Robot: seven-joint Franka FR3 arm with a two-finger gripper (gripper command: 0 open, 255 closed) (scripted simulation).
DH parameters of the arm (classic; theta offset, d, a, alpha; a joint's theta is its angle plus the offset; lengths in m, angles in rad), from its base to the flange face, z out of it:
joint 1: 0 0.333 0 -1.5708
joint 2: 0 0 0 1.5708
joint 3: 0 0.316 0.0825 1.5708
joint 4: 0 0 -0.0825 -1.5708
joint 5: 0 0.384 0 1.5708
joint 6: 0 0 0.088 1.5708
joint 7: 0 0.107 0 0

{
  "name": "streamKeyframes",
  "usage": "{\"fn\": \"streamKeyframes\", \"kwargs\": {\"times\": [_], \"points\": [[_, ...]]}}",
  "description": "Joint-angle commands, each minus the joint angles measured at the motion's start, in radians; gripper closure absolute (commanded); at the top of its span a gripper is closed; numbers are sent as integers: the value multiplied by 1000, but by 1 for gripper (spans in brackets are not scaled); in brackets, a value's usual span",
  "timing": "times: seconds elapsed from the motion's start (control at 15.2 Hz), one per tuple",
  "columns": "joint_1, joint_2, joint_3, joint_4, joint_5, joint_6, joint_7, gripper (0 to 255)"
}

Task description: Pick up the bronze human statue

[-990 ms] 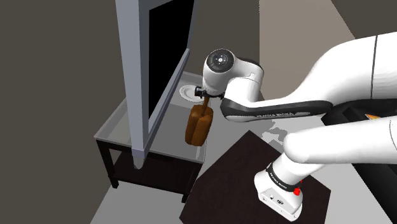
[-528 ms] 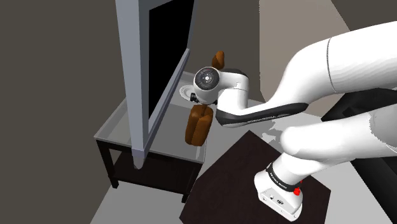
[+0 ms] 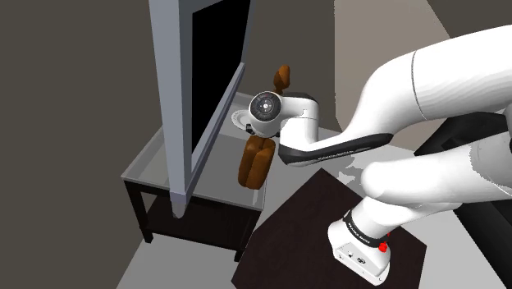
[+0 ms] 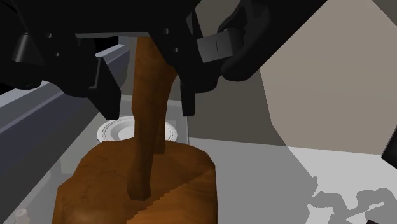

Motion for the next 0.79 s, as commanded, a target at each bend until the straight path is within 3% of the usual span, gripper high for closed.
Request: {"fn": "streamKeyframes", "kwargs": {"times": [0.0, 0.26, 0.73], "points": [[-1, 1, 1, -2, 0, -1, 0, 255], [3, -1, -2, -3, 2, -2, -1, 255], [132, -54, -138, 14, 82, -68, -113, 255]]}}
